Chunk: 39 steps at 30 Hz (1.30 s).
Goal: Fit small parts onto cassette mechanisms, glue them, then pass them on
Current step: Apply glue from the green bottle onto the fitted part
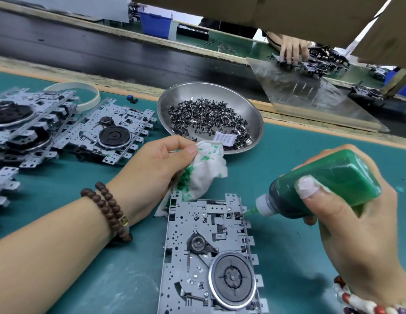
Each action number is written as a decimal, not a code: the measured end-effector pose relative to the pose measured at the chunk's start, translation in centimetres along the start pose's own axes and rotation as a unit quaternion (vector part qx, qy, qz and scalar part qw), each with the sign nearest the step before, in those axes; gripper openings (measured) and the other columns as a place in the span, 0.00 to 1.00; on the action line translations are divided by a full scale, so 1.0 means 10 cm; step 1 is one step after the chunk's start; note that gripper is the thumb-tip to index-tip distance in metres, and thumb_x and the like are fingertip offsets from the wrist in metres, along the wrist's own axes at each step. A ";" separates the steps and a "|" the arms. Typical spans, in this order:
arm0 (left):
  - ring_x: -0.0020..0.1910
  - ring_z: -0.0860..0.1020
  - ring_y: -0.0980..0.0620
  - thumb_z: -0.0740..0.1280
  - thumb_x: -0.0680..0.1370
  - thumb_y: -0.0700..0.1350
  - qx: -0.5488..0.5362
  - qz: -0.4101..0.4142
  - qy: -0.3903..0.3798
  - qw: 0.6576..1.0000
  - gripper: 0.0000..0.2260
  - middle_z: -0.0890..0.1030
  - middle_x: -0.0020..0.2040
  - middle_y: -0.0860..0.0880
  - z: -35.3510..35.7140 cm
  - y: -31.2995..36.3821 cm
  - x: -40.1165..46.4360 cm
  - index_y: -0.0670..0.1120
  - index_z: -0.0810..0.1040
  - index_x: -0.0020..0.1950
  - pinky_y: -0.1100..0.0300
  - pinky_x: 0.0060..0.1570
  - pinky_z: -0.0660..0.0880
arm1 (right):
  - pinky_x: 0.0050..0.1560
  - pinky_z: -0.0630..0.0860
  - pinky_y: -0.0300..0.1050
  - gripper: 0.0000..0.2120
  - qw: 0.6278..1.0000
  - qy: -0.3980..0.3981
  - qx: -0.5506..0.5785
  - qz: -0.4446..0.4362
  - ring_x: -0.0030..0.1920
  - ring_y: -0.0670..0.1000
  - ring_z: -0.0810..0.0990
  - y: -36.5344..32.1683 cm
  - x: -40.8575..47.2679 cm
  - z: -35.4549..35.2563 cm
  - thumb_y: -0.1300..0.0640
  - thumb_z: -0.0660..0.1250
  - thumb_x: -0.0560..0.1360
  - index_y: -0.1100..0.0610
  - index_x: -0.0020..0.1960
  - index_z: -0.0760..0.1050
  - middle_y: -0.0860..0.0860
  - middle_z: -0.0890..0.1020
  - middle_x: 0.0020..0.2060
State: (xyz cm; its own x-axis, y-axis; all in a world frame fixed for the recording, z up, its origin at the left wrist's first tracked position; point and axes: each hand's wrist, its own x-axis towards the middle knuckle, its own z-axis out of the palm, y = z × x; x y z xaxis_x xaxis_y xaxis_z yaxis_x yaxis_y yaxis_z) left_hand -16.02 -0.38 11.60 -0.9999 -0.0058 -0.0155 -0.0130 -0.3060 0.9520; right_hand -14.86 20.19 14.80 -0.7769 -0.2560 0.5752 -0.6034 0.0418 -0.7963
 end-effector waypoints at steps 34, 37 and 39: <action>0.25 0.75 0.60 0.63 0.69 0.43 -0.005 0.004 -0.006 1.000 0.06 0.79 0.28 0.51 0.00 0.00 0.00 0.41 0.75 0.40 0.71 0.27 0.72 | 0.31 0.69 0.25 0.03 1.000 -0.014 0.002 -0.015 0.30 0.38 0.78 -0.03 0.01 0.01 0.57 0.64 0.69 0.51 0.38 0.71 0.39 0.80 0.30; 0.25 0.75 0.59 0.63 0.68 0.43 -0.007 0.003 -0.004 1.000 0.06 0.79 0.28 0.50 0.01 0.00 0.00 0.41 0.75 0.40 0.71 0.27 0.72 | 0.31 0.69 0.26 0.04 1.000 -0.003 -0.013 -0.011 0.29 0.39 0.77 -0.02 0.01 0.00 0.56 0.64 0.69 0.54 0.38 0.70 0.39 0.80 0.30; 0.25 0.75 0.59 0.63 0.69 0.43 -0.010 0.001 -0.003 1.000 0.06 0.79 0.29 0.49 0.00 -0.01 0.00 0.41 0.75 0.40 0.71 0.27 0.72 | 0.31 0.69 0.26 0.03 1.000 -0.004 -0.002 -0.001 0.29 0.42 0.79 -0.03 0.01 0.00 0.56 0.64 0.69 0.50 0.38 0.72 0.43 0.82 0.29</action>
State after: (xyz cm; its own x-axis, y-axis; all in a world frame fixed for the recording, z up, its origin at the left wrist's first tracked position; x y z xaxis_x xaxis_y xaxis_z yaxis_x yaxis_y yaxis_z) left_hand -16.05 -0.31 11.53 -0.9999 -0.0008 -0.0107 -0.0098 -0.3241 0.9460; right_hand -14.79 20.11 15.08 -0.7742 -0.2629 0.5758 -0.6060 0.0447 -0.7942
